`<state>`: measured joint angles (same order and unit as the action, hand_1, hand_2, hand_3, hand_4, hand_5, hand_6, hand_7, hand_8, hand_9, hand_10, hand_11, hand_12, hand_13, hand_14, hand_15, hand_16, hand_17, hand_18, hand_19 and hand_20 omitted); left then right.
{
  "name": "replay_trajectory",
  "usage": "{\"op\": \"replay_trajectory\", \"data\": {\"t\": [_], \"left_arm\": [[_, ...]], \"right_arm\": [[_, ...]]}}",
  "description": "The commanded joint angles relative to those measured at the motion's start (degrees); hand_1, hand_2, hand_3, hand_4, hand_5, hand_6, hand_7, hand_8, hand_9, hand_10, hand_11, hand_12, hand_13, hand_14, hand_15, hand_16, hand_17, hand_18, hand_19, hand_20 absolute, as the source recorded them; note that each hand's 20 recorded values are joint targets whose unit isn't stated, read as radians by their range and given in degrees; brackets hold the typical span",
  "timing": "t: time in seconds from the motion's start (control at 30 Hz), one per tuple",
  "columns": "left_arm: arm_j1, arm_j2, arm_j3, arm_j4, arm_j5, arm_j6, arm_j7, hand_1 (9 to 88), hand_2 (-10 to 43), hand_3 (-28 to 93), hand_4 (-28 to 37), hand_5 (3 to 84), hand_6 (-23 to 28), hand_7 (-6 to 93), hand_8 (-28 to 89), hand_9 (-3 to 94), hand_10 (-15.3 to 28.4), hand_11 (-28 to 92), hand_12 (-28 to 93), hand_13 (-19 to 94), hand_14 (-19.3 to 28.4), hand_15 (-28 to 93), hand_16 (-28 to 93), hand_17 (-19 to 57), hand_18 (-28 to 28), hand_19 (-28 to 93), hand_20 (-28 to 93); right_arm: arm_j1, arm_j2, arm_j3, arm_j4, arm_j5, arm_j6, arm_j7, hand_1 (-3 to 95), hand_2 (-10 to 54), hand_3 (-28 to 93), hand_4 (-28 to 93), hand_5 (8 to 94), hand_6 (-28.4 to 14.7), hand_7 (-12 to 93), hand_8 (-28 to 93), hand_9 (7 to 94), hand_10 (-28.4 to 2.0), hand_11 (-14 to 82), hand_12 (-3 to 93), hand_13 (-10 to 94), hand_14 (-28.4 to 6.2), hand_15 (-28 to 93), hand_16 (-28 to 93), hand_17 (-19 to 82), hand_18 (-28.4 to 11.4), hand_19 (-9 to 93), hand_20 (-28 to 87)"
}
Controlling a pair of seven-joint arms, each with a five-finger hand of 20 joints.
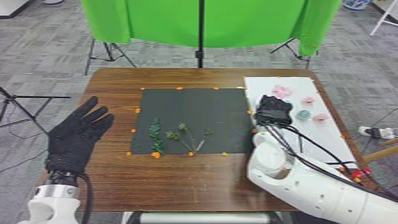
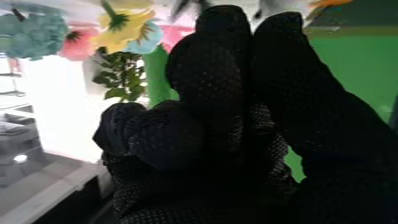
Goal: Arrange flowers
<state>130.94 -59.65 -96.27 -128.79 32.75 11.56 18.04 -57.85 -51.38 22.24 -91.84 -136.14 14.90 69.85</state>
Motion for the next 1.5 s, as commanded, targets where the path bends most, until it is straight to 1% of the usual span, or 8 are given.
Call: {"op": "replay_trajectory", "data": {"t": [0.03, 0.37, 0.57, 1.07, 1.17, 1.33, 1.4, 1.5], "left_arm": [[1.3, -0.26, -0.06, -0.27, 0.00, 0.17, -0.05, 25.8, 5.7, 81, -21.1, 40.8, 11.1, 13.9, -10, 37.1, 21.0, 26, 11, 27, 28.0, 52, -9, -8.3, 25.8, 56, 6], [2.1, 1.38, 0.84, -0.32, -1.11, 1.10, 3.04, 25.6, 5.7, 81, -21.1, 40.8, 11.1, 13.9, -10, 37.1, 21.0, 26, 11, 27, 27.9, 52, -9, -8.2, 25.8, 56, 6], [1.7, 2.24, 0.84, 0.08, -1.23, 1.19, 3.80, 25.7, 5.7, 81, -21.2, 40.8, 11.2, 13.9, -10, 37.1, 21.0, 26, 11, 27, 27.9, 52, -9, -8.2, 25.8, 56, 6], [1.0, 2.58, 1.61, 0.44, -1.23, 0.67, 3.87, 25.8, 5.7, 81, -21.1, 40.9, 11.2, 13.9, -10, 37.1, 20.9, 26, 11, 27, 27.9, 52, -9, -8.2, 25.8, 56, 6], [0.7, 1.77, 1.31, 0.46, -0.85, 0.37, 2.76, 25.7, 5.7, 81, -21.0, 40.9, 11.2, 13.9, -10, 37.2, 21.0, 26, 11, 27, 27.9, 52, -9, -8.2, 25.8, 56, 6], [0.7, 1.43, 1.20, 0.41, -0.77, 0.41, 2.45, 25.8, 5.8, 81, -21.1, 40.9, 11.2, 13.9, -10, 37.2, 21.0, 26, 11, 27, 28.0, 52, -9, -8.2, 25.8, 56, 6], [0.8, 1.15, 1.10, 0.25, -0.60, 0.39, 2.10, 25.7, 5.7, 81, -21.0, 40.9, 11.2, 13.9, -10, 37.2, 21.0, 26, 11, 27, 28.0, 52, -9, -8.2, 25.8, 56, 6], [0.8, 0.78, 0.79, 0.18, -0.49, 0.36, 1.65, 25.8, 5.8, 81, -21.1, 40.9, 11.2, 13.9, -10, 37.2, 21.0, 26, 11, 27, 28.0, 52, -9, -8.2, 25.8, 56, 6]], "right_arm": [[1.7, 3.6, -0.6, -2.3, -2.1, 3.4, 1.8, 55.0, -9.5, 74, -28, 93.7, -2.8, 23, 9, 92.9, -10.0, 44.2, 26.0, 77, -11.5, 81, 19, 37, -27.5, 93, 56], [-2.0, 2.3, 7.9, -7.8, 5.4, -8.2, 1.0, 52.6, -9.5, 75, -28, 91.8, -3.4, 22, 12, 87.1, -10.2, 48.1, 27.1, 74, -12.3, 83, 19, 35, -28.2, 93, 57], [-5.9, 0.4, 17.0, -11.5, 12.5, -22.8, -0.9, 39.3, -9.5, 77, -28, 70.2, -8.7, 18, -11, 68.5, -19.5, 53.3, 19.3, 61, -18.9, 85, 14, 29, -28.4, 93, 55], [-0.8, -3.4, 9.5, -1.7, 16.1, -27.7, 1.3, 35.7, -9.5, 73, -28, 62.2, -13.0, 14, -10, 58.5, -25.0, 54.4, 17.9, 55, -22.3, 87, 11, 25, -28.4, 91, 57], [-0.2, -3.1, 6.2, 0.2, 16.2, -27.7, 0.1, 35.8, -9.5, 74, -28, 62.6, -12.6, 15, -10, 58.5, -24.7, 54.7, 17.7, 55, -22.1, 87, 11, 25, -28.4, 91, 57], [-0.8, -2.4, 3.0, 0.9, 16.4, -28.8, -6.3, 49.1, -9.5, 69, -28, 74.3, -6.0, 34, 1, 69.6, -16.1, 55.0, 24.0, 63, -15.7, 86, 14, 28, -28.4, 93, 54], [-2.2, -2.4, 3.0, 0.6, 14.9, -28.5, -7.4, 55.3, -9.5, 68, -28, 81.9, -2.8, 35, 6, 78.5, -10.9, 48.5, 30.4, 70, -12.3, 84, 16, 30, -28.4, 93, 54], [-2.7, -1.7, 1.8, 0.0, 12.7, -25.3, -8.2, 56.9, -9.5, 68, -28, 86.2, -2.1, 31, 8, 83.7, -9.1, 43.4, 31.8, 72, -11.2, 83, 18, 32, -28.4, 93, 55]]}}
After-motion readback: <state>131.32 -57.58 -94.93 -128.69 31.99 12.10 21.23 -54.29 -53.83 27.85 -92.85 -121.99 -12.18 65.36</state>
